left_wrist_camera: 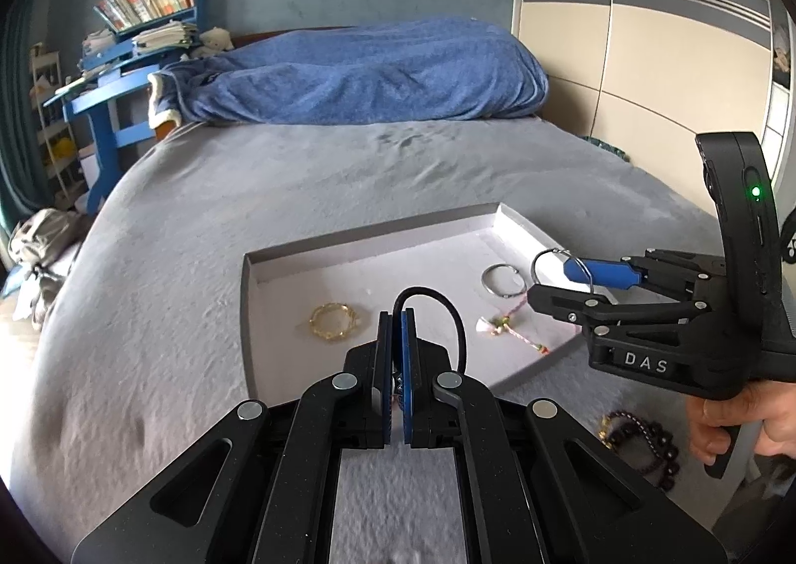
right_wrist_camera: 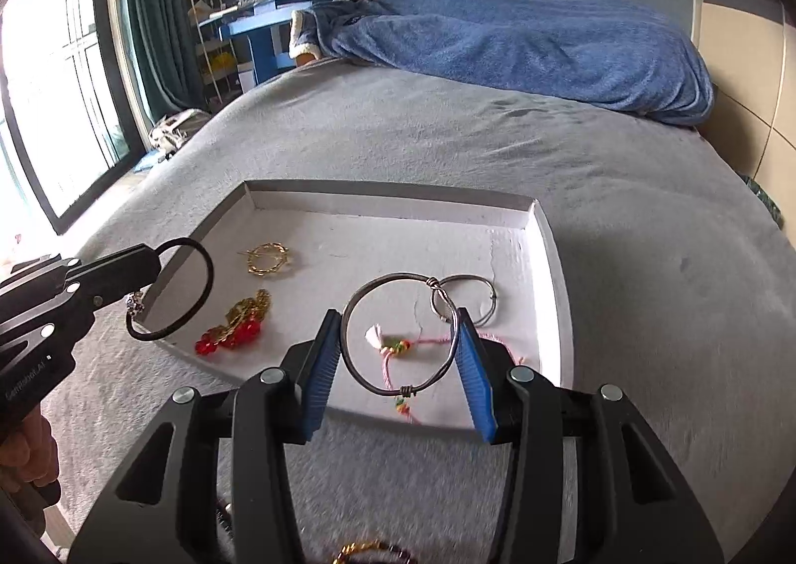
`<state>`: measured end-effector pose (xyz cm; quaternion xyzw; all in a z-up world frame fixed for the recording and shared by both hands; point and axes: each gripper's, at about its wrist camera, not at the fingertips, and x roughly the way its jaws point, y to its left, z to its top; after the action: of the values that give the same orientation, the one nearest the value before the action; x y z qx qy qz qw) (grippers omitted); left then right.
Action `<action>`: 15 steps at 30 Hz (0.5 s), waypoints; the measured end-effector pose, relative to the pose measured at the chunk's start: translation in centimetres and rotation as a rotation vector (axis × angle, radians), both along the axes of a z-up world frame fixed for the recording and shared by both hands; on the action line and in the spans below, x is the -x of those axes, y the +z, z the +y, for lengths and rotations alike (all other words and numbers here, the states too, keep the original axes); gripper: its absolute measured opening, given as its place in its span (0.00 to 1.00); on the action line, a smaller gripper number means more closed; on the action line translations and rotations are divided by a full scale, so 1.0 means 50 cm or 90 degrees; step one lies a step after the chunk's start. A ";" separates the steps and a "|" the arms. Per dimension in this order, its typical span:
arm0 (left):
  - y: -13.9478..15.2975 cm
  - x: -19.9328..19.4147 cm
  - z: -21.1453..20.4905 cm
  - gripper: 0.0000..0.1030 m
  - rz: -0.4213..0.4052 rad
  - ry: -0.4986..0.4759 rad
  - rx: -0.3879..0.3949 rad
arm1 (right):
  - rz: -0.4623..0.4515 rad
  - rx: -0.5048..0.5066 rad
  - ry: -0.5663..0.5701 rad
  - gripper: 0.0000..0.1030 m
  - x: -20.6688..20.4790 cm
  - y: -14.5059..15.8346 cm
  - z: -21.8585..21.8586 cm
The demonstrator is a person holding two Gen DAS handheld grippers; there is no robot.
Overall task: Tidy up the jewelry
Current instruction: 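Carry the silver hoop and black hair tie over the tray and lower them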
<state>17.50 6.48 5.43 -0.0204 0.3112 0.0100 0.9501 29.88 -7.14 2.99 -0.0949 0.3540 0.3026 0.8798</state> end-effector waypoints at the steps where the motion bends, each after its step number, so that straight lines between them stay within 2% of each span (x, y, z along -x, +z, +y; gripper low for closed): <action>1: -0.005 -0.008 0.000 0.04 0.003 0.000 -0.001 | 0.003 0.005 0.001 0.44 -0.006 -0.004 0.005; 15: -0.075 -0.092 0.004 0.04 0.068 0.002 0.002 | 0.071 0.042 -0.007 0.44 -0.075 -0.070 0.036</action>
<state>22.09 6.68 1.69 -0.0215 0.3615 0.0119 0.9321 33.63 -5.34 -0.53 -0.1052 0.4127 0.2908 0.8568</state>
